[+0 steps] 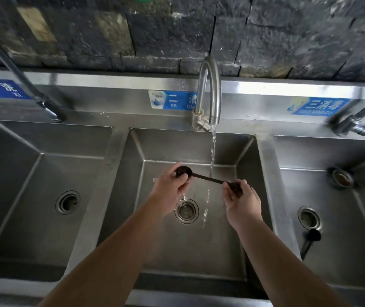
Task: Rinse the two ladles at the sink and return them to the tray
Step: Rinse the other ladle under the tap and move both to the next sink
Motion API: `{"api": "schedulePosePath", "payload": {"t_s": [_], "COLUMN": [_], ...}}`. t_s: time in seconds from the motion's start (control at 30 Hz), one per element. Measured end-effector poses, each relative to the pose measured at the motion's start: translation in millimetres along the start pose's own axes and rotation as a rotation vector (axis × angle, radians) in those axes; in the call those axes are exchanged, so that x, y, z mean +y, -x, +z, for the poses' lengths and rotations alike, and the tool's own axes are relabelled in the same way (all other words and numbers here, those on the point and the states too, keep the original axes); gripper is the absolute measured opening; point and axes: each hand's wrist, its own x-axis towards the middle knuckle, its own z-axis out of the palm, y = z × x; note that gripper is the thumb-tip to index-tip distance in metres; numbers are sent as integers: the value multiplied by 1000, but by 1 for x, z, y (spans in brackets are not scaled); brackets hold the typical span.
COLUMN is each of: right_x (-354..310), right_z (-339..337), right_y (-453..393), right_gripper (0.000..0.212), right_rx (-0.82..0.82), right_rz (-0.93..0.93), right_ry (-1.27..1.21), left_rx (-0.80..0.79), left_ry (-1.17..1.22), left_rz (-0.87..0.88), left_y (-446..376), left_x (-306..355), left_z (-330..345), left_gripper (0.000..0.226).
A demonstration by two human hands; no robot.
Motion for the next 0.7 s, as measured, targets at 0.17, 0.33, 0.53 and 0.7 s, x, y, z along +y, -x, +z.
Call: {"api": "schedulePosePath", "payload": {"t_s": [0.17,0.33,0.53,0.7], "right_x": [14,29,33,-1], "right_z": [25,48,55,25], "right_y": [-8,-10,-8,-11], "right_gripper": [22,28,34,35], "right_rx": [-92,-170,-235,-269], "right_rz": [97,183,232,171], "right_ry": [-15,30,102,33], "left_rx": [114,185,173,70], "left_ry": [0,106,196,119], "left_rz": [79,182,235,121], "left_y": [10,22,29,23], "left_x": [20,42,49,29], "left_z": [-17,-34,-46,-20], "left_gripper": [51,52,46,56]}}
